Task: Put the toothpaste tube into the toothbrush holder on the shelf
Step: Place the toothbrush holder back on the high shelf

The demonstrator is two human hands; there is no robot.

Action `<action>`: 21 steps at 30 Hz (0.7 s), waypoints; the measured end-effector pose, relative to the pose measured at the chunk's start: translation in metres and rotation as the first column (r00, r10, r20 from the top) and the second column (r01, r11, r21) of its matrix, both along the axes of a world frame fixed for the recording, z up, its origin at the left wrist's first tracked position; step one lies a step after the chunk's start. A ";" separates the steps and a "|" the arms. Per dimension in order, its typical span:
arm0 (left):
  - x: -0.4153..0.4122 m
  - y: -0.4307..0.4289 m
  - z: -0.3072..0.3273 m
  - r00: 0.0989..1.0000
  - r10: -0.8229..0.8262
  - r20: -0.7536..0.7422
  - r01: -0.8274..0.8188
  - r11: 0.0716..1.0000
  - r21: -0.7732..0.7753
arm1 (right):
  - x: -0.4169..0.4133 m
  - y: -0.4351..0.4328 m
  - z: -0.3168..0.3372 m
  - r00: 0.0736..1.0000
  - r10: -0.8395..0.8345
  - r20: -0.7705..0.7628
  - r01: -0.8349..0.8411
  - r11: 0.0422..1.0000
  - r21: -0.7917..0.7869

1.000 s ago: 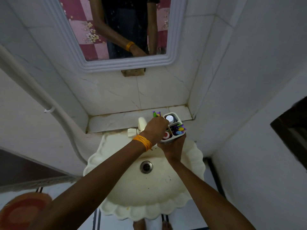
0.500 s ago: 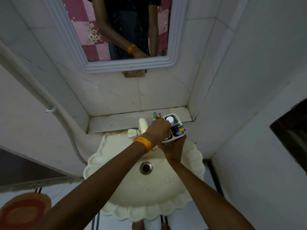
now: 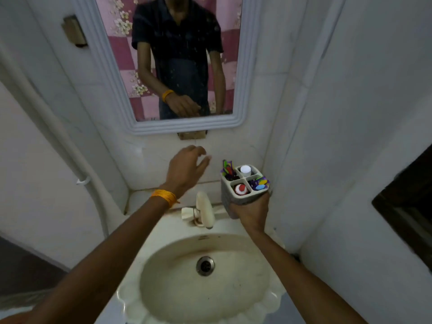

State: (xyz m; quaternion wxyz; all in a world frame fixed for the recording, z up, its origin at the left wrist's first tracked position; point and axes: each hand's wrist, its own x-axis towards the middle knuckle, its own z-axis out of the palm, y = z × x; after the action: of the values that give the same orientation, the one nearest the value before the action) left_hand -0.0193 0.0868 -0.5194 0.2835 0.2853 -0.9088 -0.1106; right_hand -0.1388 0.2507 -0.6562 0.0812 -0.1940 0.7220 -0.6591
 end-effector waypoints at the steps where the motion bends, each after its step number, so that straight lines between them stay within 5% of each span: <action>1: 0.002 -0.010 0.013 0.999 0.017 -0.037 -0.018 1.000 -0.017 | -0.006 -0.004 0.016 1.000 -0.016 -0.026 0.016 1.000 -0.009; 12: -0.007 -0.056 0.159 0.979 -0.007 -0.203 -0.042 0.971 -0.237 | -0.065 -0.038 0.236 0.967 -0.079 -0.240 0.030 0.979 -0.200; 21: -0.008 -0.070 0.298 0.945 -0.064 -0.319 -0.124 0.835 -0.536 | -0.070 -0.023 0.412 0.879 -0.213 -0.426 0.049 0.930 -0.364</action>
State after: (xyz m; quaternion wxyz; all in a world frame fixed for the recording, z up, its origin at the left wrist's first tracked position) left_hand -0.0277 0.0164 -0.2214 0.5005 0.1843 -0.8382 0.1140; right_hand -0.2092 0.2274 -0.2443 -0.1718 -0.3051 0.6065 -0.7139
